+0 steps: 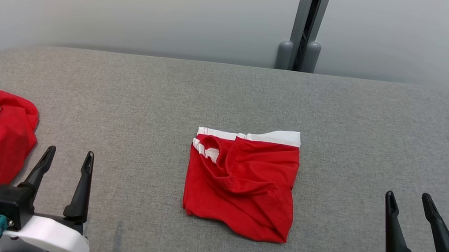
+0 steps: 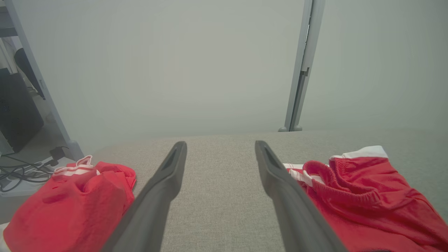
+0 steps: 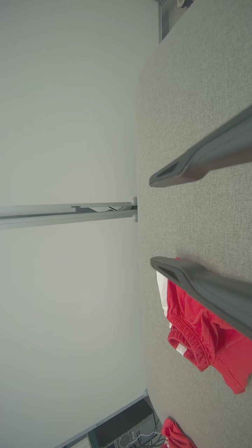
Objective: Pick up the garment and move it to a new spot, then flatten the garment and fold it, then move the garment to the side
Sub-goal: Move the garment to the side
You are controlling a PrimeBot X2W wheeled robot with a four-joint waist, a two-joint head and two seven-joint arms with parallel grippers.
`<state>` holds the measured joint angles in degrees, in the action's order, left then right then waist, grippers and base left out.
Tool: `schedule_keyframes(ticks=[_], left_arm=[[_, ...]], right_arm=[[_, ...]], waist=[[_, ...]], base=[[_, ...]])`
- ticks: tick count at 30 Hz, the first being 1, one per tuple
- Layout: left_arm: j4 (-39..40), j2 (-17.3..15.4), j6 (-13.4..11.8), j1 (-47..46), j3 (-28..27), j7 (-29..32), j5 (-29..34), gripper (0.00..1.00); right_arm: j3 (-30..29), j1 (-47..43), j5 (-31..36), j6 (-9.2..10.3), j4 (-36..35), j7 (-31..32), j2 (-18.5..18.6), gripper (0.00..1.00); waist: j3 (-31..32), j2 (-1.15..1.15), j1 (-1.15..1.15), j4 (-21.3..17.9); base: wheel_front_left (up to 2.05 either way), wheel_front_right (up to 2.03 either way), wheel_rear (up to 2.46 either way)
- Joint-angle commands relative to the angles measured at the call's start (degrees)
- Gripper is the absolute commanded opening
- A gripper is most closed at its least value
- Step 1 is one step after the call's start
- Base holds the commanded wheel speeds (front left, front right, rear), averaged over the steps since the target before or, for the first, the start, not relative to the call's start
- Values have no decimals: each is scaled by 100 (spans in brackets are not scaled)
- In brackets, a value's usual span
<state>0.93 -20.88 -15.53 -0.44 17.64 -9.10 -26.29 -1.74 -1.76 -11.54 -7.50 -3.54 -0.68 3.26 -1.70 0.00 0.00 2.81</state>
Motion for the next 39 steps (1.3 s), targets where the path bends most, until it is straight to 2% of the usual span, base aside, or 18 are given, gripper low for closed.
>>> schedule_keyframes(ticks=[1,15,20,28,39], left_arm=[[15,-29,-27,6,-7,-1,-6,100],[51,-48,-64,-57,55,30,-9,100],[114,-54,-53,-190,72,31,15,100],[24,74,147,-641,214,-80,26,100],[-422,271,391,-1120,323,-342,-21,100]], right_arm=[[-15,-17,3,2,4,4,4,100],[-50,4,-51,2,119,-26,-18,100],[-129,298,-48,2,288,59,41,100],[234,1098,-204,2,1341,50,134,100],[1315,1967,-718,2,2984,-99,10,100]], waist=[[-4,0,0,-1],[-9,0,0,17],[-166,0,0,76],[-759,0,0,414],[-1183,0,0,704]], base=[[0,0,0],[0,0,0],[0,0,0],[0,0,0],[0,0,0]])
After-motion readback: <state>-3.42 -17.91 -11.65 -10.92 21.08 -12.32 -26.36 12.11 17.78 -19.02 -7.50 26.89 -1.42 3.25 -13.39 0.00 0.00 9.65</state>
